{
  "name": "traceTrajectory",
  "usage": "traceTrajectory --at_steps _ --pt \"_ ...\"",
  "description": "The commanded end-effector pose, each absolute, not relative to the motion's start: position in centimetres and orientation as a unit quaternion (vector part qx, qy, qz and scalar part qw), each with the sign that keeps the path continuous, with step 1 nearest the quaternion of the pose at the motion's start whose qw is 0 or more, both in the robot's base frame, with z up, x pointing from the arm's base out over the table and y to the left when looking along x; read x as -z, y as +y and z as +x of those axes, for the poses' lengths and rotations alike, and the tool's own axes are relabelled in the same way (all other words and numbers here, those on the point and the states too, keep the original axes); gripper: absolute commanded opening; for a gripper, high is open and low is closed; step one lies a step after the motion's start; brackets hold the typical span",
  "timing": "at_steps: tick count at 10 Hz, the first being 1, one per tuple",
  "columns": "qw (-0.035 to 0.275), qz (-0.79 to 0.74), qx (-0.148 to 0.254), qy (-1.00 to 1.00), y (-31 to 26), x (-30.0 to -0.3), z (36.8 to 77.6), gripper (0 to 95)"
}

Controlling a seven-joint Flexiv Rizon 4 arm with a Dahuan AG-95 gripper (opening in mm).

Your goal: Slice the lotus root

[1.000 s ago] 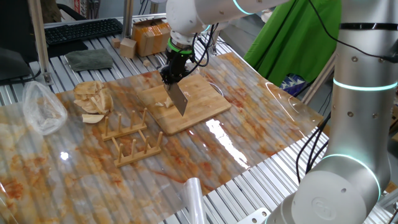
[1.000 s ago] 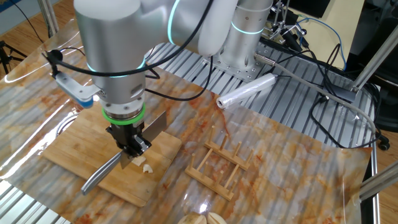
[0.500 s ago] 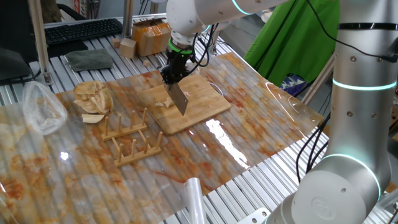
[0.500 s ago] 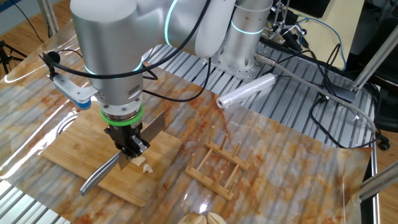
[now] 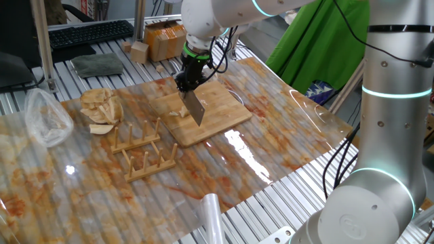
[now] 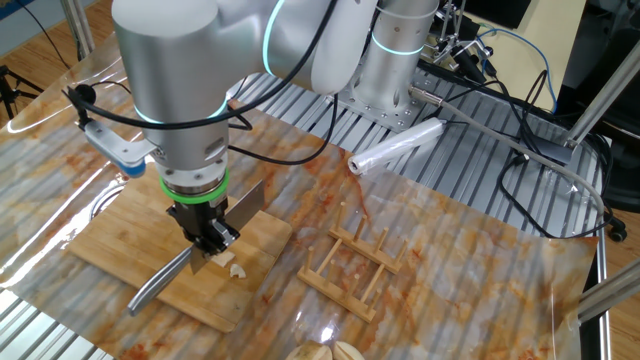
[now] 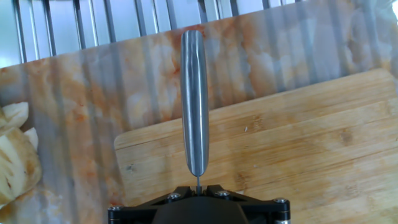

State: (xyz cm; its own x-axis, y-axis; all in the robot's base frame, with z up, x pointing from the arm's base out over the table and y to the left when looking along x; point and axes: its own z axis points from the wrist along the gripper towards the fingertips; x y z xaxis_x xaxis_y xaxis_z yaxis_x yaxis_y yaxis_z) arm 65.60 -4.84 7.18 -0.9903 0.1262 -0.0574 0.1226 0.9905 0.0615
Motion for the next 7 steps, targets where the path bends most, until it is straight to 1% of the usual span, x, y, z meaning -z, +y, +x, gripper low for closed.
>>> traceTrajectory --at_steps 1,7 --pt "0.03 0.062 -0.03 0.997 -4.78 -7.09 65.5 0.0" --pt "0.034 0.054 -0.027 0.998 -4.53 -6.74 65.31 0.0"
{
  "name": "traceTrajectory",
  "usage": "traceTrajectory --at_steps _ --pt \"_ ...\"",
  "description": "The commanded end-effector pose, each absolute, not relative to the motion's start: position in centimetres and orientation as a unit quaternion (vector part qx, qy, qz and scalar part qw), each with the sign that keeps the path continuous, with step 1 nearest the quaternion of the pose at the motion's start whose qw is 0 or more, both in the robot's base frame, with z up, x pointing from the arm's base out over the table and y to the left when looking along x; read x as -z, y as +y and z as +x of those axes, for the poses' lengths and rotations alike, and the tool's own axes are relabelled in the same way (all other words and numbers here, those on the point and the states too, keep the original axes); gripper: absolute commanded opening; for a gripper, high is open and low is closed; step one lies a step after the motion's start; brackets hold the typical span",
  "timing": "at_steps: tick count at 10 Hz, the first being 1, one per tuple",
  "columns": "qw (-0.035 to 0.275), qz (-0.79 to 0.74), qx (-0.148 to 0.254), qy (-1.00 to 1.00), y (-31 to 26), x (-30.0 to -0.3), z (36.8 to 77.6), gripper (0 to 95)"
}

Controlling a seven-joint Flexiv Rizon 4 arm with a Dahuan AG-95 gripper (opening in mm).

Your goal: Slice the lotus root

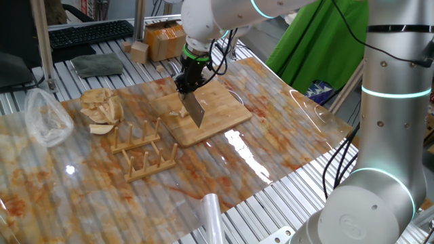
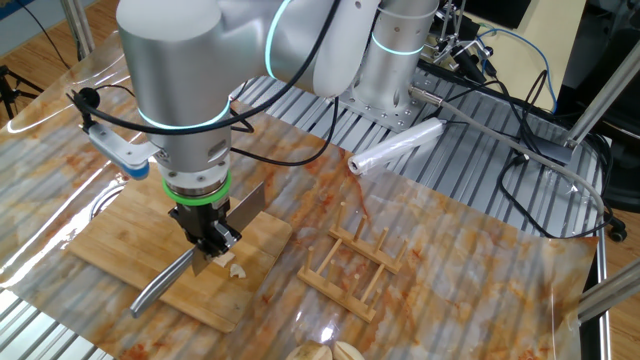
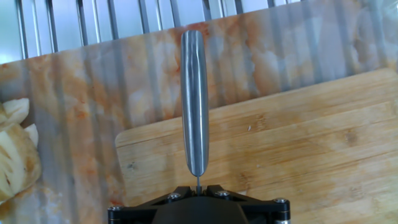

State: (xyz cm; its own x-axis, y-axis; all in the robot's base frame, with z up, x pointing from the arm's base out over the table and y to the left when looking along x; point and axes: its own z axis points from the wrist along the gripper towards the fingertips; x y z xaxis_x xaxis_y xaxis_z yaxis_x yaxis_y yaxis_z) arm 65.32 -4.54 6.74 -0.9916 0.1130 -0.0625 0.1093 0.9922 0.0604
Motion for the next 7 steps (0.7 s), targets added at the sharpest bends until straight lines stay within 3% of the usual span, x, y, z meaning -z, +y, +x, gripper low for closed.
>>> traceTrajectory --at_steps 1,7 --pt "0.034 0.054 -0.027 0.998 -4.51 -6.72 65.28 0.0" --pt "0.035 0.05 -0.021 0.998 -4.55 -6.88 64.74 0.0"
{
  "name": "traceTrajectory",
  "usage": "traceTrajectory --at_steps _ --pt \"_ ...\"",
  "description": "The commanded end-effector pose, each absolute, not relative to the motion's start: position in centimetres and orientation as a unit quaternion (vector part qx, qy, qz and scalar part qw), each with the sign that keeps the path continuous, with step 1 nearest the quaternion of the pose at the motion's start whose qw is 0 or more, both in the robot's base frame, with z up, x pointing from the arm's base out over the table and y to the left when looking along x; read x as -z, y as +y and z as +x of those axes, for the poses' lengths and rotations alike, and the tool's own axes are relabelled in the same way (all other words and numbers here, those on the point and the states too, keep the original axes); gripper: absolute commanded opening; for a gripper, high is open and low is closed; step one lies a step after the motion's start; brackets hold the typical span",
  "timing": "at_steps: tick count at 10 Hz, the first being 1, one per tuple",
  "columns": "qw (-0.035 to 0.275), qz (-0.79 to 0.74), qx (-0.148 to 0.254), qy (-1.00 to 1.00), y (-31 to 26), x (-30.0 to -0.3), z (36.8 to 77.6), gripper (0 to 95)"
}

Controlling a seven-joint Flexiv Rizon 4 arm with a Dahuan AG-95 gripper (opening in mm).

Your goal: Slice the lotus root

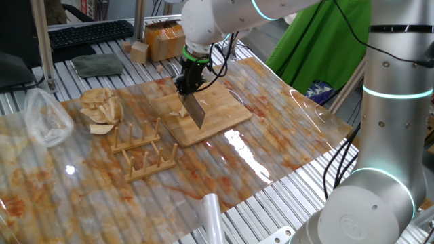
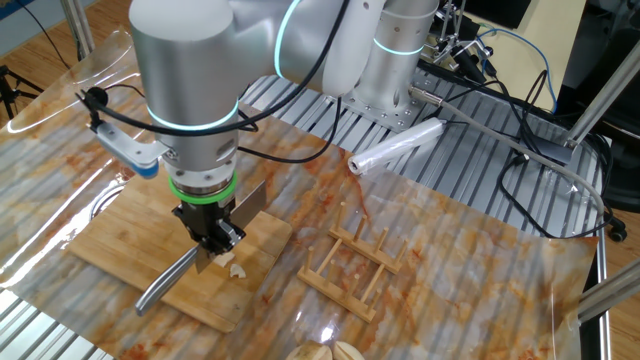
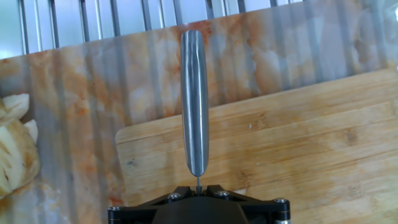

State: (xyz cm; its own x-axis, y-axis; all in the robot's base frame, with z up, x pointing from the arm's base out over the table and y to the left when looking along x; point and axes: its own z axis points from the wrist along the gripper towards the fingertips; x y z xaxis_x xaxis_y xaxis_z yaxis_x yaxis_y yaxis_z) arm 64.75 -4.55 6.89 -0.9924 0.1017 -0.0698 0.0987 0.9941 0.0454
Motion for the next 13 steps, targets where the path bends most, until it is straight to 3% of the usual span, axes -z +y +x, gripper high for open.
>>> traceTrajectory --at_steps 1,13 --pt "0.035 0.05 -0.021 0.998 -4.6 -6.9 64.7 0.0" --pt "0.047 0.049 -0.034 0.997 -4.2 -4.8 64.6 0.0"
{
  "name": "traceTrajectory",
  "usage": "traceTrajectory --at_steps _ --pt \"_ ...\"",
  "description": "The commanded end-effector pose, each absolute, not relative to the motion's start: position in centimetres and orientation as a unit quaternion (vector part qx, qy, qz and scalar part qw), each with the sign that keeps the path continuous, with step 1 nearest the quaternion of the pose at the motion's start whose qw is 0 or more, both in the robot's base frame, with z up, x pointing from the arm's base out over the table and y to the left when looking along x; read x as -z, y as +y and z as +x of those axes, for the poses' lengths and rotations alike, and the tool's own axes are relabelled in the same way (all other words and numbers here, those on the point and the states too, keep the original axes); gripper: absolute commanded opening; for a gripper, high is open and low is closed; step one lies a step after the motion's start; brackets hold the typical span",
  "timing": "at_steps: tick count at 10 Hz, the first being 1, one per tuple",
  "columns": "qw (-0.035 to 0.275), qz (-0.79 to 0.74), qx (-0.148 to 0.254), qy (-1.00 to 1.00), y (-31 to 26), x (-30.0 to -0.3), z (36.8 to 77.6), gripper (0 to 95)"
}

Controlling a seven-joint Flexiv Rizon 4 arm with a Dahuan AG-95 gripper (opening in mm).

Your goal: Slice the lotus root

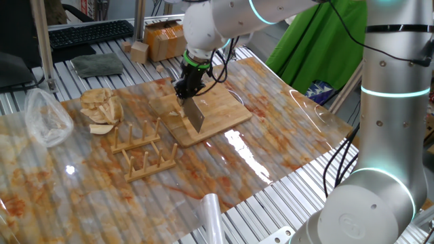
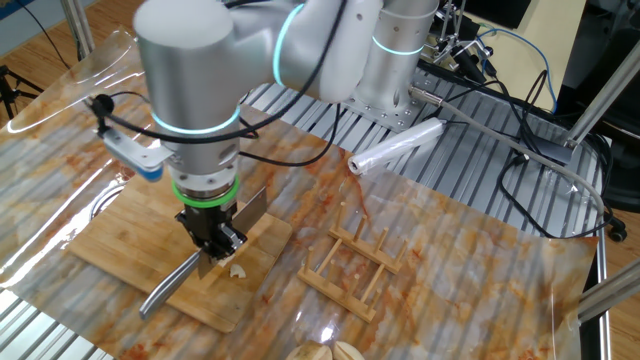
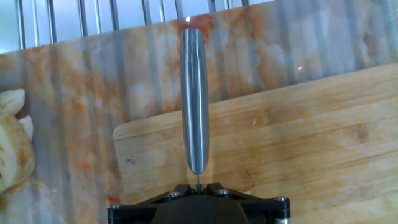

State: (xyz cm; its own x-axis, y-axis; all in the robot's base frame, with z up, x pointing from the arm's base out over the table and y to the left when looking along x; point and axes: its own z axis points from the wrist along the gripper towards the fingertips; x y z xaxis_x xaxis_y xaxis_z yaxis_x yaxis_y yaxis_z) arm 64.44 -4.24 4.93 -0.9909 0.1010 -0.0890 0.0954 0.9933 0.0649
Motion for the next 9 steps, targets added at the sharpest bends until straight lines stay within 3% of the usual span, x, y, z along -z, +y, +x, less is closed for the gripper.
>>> traceTrajectory --at_steps 1,9 --pt "0.049 0.049 -0.034 0.997 -4.3 -4.8 64.7 0.0" --pt "0.058 0.053 -0.035 0.996 -3.9 -3.4 65.0 0.0"
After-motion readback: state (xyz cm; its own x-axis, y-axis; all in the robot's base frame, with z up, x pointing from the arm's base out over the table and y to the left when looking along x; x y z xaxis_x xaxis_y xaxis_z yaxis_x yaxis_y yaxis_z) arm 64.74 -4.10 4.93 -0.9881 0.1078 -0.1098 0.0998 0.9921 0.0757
